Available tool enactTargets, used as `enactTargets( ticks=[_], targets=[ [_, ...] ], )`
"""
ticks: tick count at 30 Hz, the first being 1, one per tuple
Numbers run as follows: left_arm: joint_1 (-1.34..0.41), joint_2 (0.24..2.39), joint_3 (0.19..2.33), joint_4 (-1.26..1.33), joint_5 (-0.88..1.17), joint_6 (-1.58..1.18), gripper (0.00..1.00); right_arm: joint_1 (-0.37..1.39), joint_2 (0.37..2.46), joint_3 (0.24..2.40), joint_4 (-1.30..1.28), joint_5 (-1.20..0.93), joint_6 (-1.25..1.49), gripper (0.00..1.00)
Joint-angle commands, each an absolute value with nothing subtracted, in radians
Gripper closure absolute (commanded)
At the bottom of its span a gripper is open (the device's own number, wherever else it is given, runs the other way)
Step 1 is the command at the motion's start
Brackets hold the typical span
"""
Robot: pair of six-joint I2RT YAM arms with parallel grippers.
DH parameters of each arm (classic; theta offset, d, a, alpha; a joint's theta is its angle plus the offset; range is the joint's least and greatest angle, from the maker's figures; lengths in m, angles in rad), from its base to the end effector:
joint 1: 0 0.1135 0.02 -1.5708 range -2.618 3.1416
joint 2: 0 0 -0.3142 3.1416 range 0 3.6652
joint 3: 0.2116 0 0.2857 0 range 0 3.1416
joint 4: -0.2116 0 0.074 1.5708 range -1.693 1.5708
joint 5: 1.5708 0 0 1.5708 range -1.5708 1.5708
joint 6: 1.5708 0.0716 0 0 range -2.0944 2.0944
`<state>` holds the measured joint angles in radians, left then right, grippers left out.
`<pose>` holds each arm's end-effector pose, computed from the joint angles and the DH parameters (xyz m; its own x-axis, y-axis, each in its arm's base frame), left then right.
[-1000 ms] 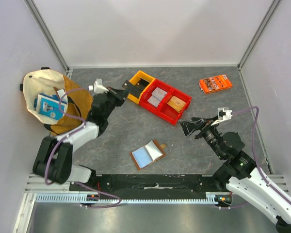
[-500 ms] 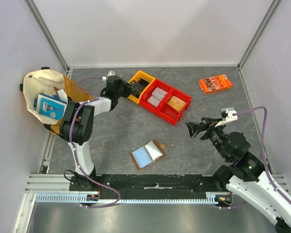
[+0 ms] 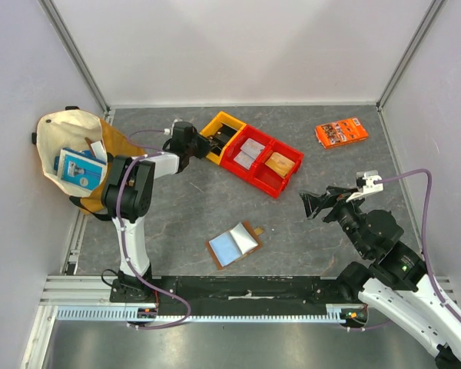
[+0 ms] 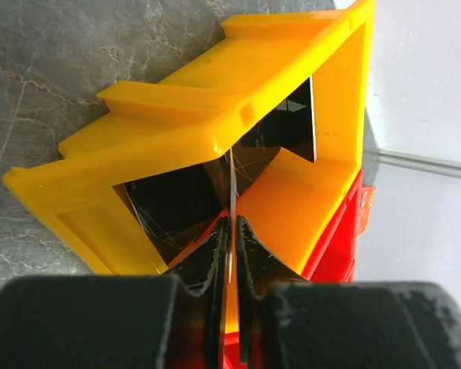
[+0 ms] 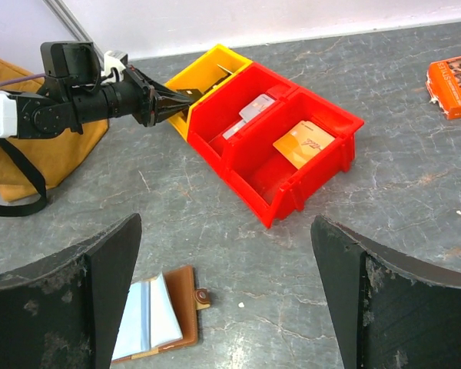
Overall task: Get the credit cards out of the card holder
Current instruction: Place the credit card in the storage box, then reset both arms
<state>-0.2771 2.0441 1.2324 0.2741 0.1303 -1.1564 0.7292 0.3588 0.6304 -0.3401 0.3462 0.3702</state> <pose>0.5010 -0.1522 0.1576 -0.5449 -0.7886 -0.2849 -0.2984 0.4999 -0.8130 0.1055 0.0617 0.3469 -0.1830 0.2929 -0.9385 -0.3305 0.8807 0.3393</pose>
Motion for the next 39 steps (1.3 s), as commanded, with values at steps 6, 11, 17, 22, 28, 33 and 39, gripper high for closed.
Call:
enactTargets(
  ticks=[6,11,17,22,28,33,39],
  targets=[
    [-0.278,1.957,1.178,0.278,0.112,-1.126,0.43,0.729,0.361,0.680,-0.367,0.383,0.351,0.02],
    [-0.278,1.855,1.129,0.247,0.107,-1.063,0.20,0.727,0.357,0.703,-0.390,0.431,0.333,0.02],
    [-0.278,1.665,1.094,0.146,0.072,-0.933,0.07,0.729,0.339,0.724,-0.431,0.554,0.321,0.02],
    [-0.279,1.433,1.026,0.031,0.028,-0.801,0.06,0.729,0.279,0.733,-0.462,0.701,0.345,0.02],
    [-0.278,1.097,0.954,-0.254,-0.112,-0.646,0.01,0.729,0.098,0.695,-0.442,0.750,0.296,0.02],
    [-0.276,0.763,0.852,-0.354,-0.205,-0.528,0.01,0.727,0.017,0.712,-0.468,0.790,0.221,0.02],
    [-0.276,0.370,0.684,-0.359,-0.328,-0.368,0.01,0.729,0.006,0.707,-0.468,0.860,0.143,0.02]
  ],
)
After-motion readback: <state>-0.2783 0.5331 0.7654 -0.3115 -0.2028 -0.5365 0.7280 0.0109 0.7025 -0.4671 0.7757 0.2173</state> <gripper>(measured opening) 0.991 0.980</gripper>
